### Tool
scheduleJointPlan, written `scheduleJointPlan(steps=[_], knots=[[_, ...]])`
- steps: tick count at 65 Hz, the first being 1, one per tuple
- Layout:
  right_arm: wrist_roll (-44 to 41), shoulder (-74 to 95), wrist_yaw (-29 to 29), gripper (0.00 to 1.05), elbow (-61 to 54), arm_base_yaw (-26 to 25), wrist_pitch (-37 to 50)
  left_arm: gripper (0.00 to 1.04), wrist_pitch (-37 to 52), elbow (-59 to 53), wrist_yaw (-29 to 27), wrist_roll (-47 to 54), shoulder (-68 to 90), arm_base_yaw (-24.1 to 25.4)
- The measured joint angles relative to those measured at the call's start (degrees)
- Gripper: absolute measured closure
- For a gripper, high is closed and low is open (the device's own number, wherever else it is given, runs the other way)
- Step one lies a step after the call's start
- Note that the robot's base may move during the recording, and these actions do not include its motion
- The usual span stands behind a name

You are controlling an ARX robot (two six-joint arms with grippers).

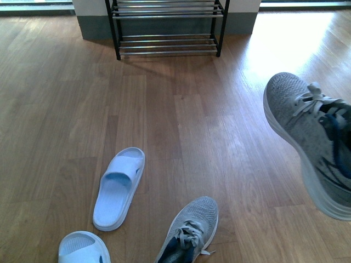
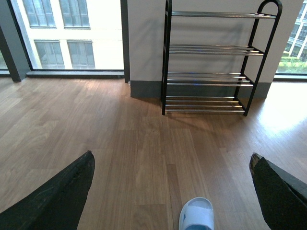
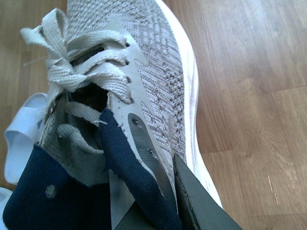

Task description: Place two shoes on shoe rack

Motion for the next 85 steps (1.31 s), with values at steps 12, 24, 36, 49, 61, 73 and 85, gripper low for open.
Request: scheduleJointPlan(steps=[12,24,36,49,61,73,85], knots=[[-0.02,-20.20,-0.48,1.03,-7.30,-1.03,-5.05,0.09,0.00,0.00,0.00,0.00,0.00,0.00],[0.00,-22.08,-0.48,1.03,-8.07,-0.98,-5.11,0.09,0.00,0.00,0.00,0.00,0.00,0.00],[0.00,-22.12,-1.27,1.03,-8.13,-0.66,-5.11,0.09,0.00,0.00,-0.15,-0.02,0.00,0.00],[0.00,-22.10,-0.74,1.03,-8.15,-0.68,-5.14,0.09,0.00,0.00,-0.13,-0.02,0.00,0.00],[0.02,-22.05,0.04,1.03,-8.17,-1.07,-5.16,0.09,0.00,0.00,0.24,0.00,0.00,0.00],[0.15,-22.08,-0.31,1.03,-8.20,-1.05,-5.18,0.09,-1.33,0.37,-2.25,-0.63,0.83,-0.63],[0.15,-22.08,-0.76,1.03,-8.20,-0.94,-5.16,0.09,-10.27,9.55,-30.53,-10.16,30.08,-19.87]])
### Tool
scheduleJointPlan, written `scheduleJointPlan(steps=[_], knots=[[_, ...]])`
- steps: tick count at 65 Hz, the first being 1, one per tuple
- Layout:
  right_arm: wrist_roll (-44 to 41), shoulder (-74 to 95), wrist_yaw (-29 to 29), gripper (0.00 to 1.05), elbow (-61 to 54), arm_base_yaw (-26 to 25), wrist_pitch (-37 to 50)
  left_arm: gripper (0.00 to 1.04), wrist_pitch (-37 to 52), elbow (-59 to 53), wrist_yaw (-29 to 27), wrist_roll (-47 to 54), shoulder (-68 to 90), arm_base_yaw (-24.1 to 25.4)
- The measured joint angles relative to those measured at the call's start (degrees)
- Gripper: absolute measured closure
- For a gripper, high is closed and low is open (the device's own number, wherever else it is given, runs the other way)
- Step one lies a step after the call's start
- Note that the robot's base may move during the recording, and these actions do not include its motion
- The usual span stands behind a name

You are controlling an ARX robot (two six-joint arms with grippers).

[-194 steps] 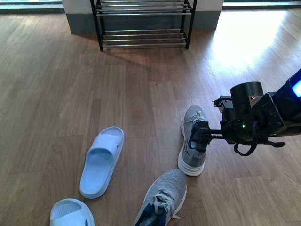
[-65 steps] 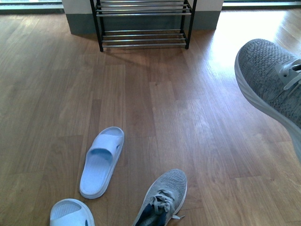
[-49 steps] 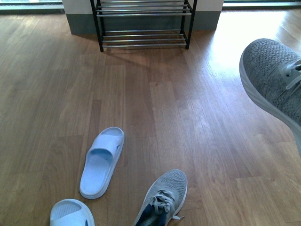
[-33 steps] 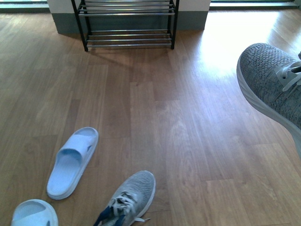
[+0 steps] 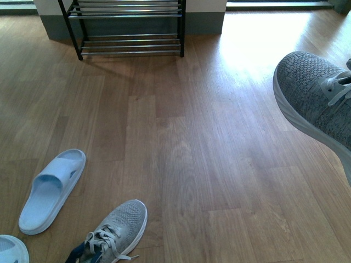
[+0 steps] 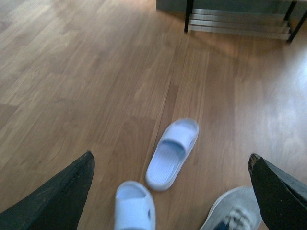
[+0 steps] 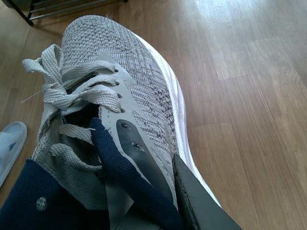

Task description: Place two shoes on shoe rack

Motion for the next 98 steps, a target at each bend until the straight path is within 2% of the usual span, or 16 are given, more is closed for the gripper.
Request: scheduleJointPlan(steps=[5,11,22,29,36,45,53,71,98], knots=[[0.00,-0.02,0.04,1.03,0.00,0.00,0.00,0.09,9.05,2.64,0.11,0.13,15.65,-5.68],[0.02,-0.02,0.13,1.03,0.00,0.00,-0.02,0.09,19.96,5.86,-0.76,1.09,32.98,-10.23],[0.02,-0.02,0.07,1.03,0.00,0.00,0.00,0.09,31.78,11.80,6.34,2.40,63.21,-12.48],[0.02,-0.02,0.11,1.03,0.00,0.00,-0.02,0.09,33.86,15.12,8.15,8.28,79.87,-10.84],[0.02,-0.02,0.15,1.03,0.00,0.00,0.00,0.09,33.40,17.64,9.25,13.31,88.52,-7.41],[0.02,-0.02,0.11,1.03,0.00,0.00,-0.02,0.09,32.76,20.46,12.85,11.34,96.43,-4.22],[0.02,-0.02,0.13,1.03,0.00,0.00,0.00,0.09,34.49,20.72,15.32,8.70,103.32,-3.87],[0.02,-0.02,0.13,1.03,0.00,0.00,0.00,0.09,37.16,21.88,15.98,6.56,111.86,-1.29],[0.02,-0.02,0.13,1.03,0.00,0.00,0.00,0.09,33.75,32.11,14.14,13.11,117.13,8.66]])
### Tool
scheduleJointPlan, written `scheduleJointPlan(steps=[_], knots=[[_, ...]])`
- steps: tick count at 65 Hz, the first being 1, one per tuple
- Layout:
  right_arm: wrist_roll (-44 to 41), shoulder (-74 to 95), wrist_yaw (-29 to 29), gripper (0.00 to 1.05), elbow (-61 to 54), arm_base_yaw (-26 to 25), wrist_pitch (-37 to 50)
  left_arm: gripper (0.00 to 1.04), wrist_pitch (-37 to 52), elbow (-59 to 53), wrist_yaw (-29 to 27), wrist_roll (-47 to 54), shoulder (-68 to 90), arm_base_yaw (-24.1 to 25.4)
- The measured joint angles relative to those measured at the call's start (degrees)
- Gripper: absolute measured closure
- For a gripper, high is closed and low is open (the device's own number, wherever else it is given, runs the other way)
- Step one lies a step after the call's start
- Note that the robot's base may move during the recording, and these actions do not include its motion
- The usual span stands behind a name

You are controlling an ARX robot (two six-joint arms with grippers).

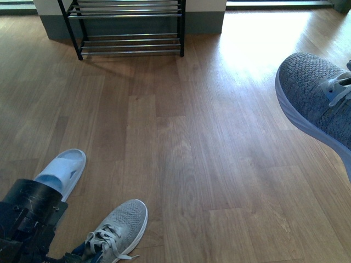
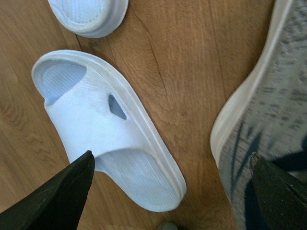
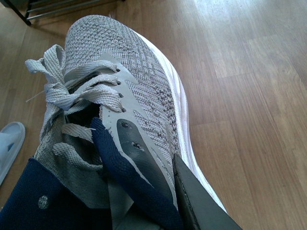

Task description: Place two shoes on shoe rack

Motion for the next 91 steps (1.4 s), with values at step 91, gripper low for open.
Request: scheduleJointPlan(steps=[91], knots=[[0.00,0.00,0.07,1.03,0.00,0.00,-0.02,0.09,-1.79,2.38,6.08,-2.69,3.13,-9.99]])
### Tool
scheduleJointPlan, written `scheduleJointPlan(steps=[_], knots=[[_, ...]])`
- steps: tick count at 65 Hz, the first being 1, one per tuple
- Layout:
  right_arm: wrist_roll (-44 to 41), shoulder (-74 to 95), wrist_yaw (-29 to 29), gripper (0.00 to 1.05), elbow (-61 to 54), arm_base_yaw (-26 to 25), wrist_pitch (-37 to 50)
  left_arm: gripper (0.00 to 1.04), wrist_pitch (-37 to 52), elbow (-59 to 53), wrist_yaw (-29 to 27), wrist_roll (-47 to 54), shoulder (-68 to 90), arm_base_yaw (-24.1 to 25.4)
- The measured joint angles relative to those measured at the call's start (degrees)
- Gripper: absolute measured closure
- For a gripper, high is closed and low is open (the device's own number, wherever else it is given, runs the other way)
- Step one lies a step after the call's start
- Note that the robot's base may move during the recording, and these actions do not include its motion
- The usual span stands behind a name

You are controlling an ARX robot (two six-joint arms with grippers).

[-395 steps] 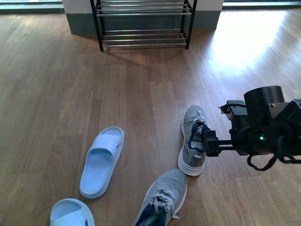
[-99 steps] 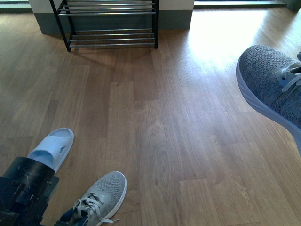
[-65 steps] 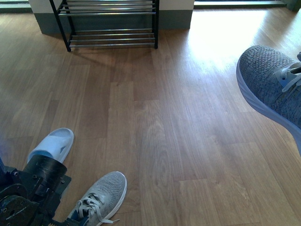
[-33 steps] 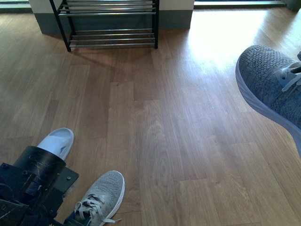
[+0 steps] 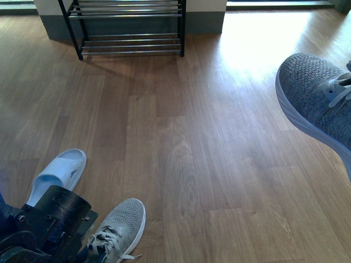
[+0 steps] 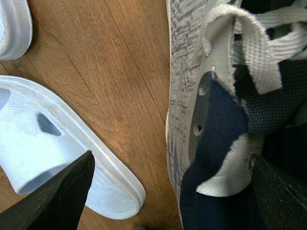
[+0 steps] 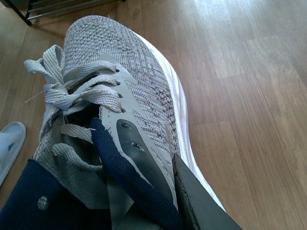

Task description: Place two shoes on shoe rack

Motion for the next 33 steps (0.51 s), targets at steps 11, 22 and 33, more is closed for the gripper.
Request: scheduleJointPlan(steps=[11,22,33], knots=[[0.00,0.00,0.04,1.03,0.00,0.00,0.00,0.09,-0.79,3.23,0.28,-1.88,4.35,-0.81],[0.00,0.00,0.04,1.03,0.00,0.00,0.02,0.10,-1.25,6.10,-0.46,-3.02,7.58,-1.27],[0.00,0.00,0.07,1.03,0.00,0.00,0.00,0.34,-1.44,7.43,-1.68,-3.30,8.70,-0.90]])
